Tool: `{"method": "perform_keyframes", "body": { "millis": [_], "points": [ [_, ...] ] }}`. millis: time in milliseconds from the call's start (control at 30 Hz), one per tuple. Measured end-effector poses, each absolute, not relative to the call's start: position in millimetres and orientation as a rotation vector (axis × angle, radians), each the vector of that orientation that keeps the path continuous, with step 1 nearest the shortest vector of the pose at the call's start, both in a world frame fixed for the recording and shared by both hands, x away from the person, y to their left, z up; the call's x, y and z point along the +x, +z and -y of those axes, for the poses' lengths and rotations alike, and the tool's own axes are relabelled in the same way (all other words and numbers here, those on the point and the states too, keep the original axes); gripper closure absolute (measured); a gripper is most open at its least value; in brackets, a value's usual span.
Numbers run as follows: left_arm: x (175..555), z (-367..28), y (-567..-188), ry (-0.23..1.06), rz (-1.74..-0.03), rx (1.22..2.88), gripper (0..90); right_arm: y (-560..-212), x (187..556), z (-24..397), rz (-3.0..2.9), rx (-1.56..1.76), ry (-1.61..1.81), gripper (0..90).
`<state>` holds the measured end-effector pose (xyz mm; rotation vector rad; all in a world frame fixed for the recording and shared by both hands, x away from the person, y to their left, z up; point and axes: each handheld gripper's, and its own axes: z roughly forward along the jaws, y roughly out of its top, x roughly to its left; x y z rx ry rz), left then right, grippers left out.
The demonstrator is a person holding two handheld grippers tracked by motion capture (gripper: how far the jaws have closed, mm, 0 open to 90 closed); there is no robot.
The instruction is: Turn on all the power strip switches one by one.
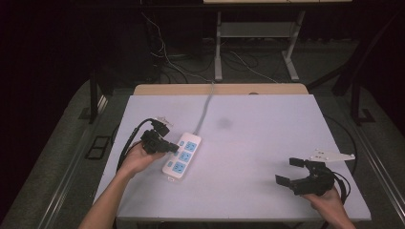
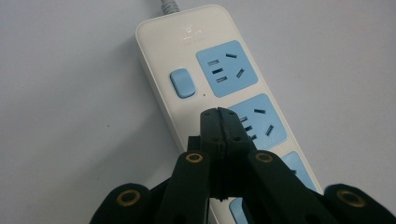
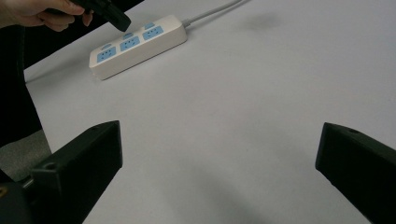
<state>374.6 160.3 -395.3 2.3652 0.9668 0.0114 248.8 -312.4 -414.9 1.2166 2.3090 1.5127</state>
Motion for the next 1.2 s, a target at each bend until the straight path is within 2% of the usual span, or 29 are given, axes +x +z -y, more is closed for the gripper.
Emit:
{"method": "perform_keyframes", "body": {
  "millis": [533, 1200],
  "points": [
    [380.4, -163.1, -402.5, -0.05, -1.008, 2.35, 90.0, -413.9, 247.9, 313.5, -2.299, 1.217, 1.513, 0.6],
    [379.6, -160.7, -403.4, -0.043, -1.048, 2.35, 90.0, -413.2, 247.5, 314.3, -2.293, 1.21, 1.515, 0.6]
  ]
}}
